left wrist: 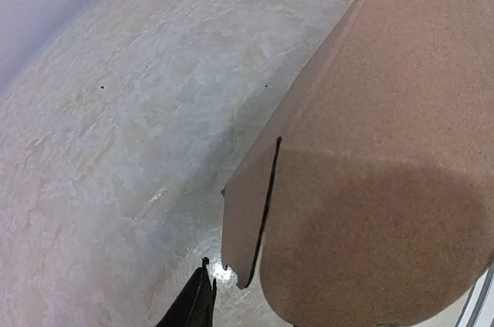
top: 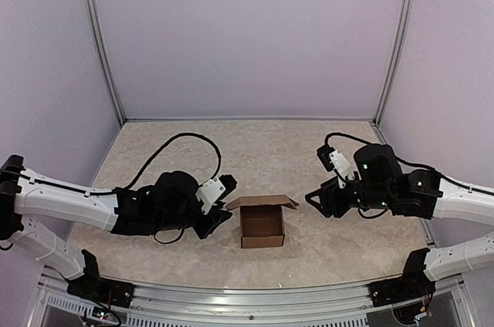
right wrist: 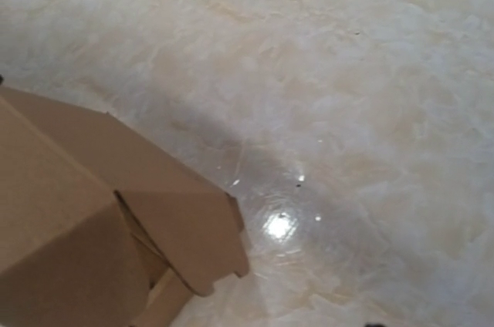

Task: Fold the paper box

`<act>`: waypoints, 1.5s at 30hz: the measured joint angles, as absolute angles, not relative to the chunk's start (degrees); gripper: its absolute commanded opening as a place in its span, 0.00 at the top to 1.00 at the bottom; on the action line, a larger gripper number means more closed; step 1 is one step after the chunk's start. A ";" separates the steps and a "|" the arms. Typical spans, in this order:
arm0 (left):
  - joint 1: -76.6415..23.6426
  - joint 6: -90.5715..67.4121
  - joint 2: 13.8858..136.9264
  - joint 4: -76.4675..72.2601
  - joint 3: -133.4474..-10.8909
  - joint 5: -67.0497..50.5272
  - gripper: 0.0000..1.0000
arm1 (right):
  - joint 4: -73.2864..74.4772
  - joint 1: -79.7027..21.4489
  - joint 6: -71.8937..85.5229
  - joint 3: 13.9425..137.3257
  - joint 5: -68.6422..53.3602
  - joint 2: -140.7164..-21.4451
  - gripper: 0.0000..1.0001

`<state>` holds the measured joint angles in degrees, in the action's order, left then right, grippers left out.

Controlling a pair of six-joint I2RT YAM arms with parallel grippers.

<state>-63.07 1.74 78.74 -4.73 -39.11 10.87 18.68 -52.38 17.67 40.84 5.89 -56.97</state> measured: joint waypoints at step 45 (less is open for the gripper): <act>-63.07 4.84 82.13 -4.84 -42.81 10.98 1.00 | 11.51 -48.16 6.33 40.88 -6.04 -67.61 0.57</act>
